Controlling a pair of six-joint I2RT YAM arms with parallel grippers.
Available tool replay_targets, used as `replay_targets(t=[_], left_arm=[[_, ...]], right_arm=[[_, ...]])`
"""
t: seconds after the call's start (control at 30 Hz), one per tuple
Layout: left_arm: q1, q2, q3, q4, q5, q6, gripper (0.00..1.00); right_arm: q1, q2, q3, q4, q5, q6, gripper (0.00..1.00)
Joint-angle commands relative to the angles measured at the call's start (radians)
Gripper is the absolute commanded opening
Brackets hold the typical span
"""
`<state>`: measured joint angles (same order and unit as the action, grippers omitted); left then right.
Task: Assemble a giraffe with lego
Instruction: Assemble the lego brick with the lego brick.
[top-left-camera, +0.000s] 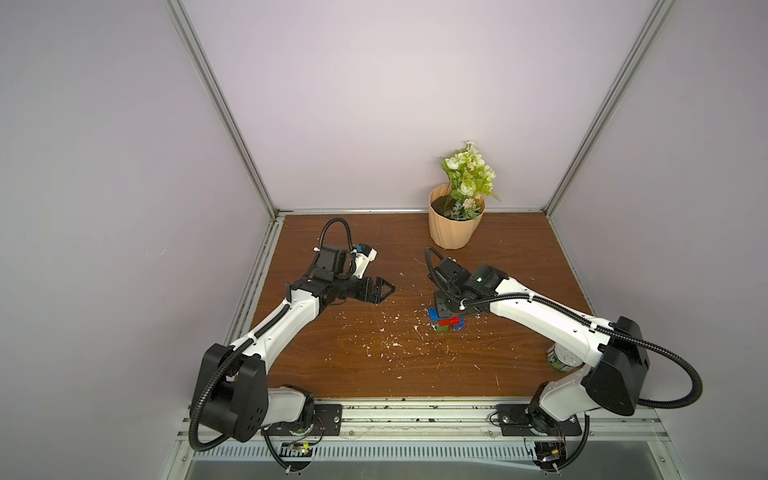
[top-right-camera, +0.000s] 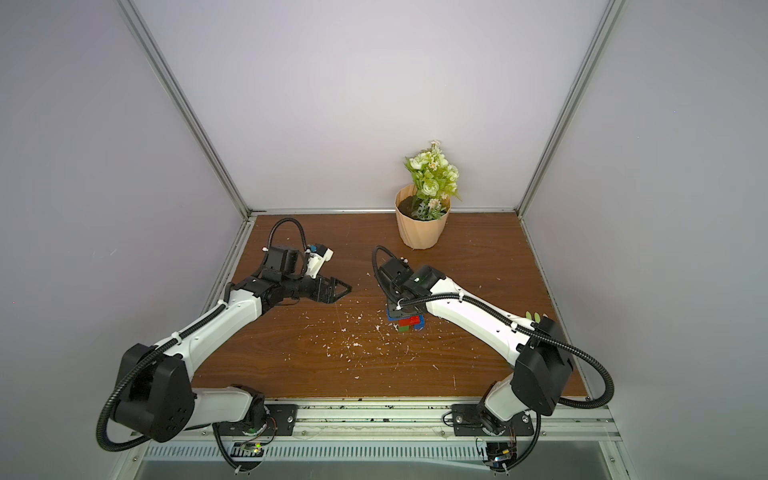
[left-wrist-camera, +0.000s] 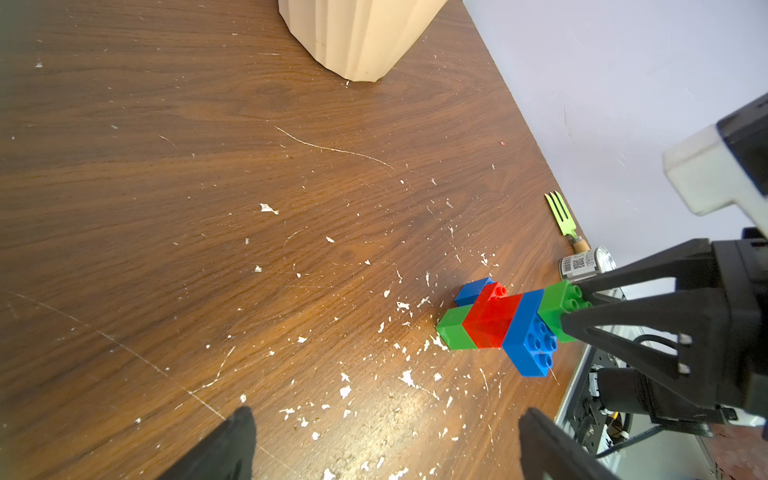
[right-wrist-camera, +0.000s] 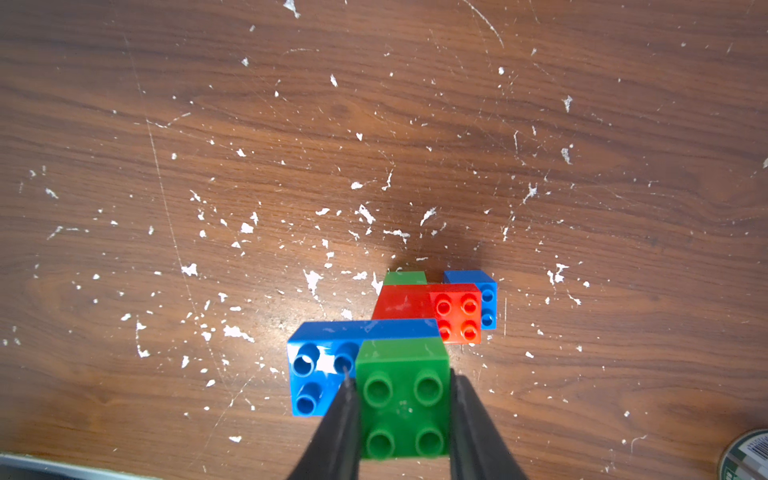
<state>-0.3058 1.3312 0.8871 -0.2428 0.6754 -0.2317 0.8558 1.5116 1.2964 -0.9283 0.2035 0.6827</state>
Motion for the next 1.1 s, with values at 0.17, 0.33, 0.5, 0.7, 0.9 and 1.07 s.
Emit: replay_targets(t=[0.17,0.33,0.5,0.7,0.9,1.07], left_arm=[[-0.008,-0.016,0.002,0.004,-0.006,0.011,0.99],[-0.007,-0.016,0.001,0.004,-0.010,0.011,0.99],[-0.007,-0.011,0.002,0.002,-0.008,0.012,1.00],[-0.007,-0.012,0.003,0.002,-0.006,0.011,0.99],[-0.007,-0.011,0.001,0.002,-0.005,0.012,0.99],[-0.008,-0.012,0.001,0.004,-0.004,0.011,0.99]], right_arm=[[0.017,-0.015,-0.045,-0.028,0.047,0.005,0.24],[0.020,-0.013,-0.093,0.004,0.051,0.010,0.23],[0.022,-0.006,-0.116,-0.004,0.024,0.014,0.24],[0.022,0.014,-0.100,-0.038,-0.002,0.015,0.24],[0.015,-0.004,-0.079,-0.014,0.035,0.021,0.29],[0.007,-0.033,-0.058,0.032,0.040,0.020,0.39]])
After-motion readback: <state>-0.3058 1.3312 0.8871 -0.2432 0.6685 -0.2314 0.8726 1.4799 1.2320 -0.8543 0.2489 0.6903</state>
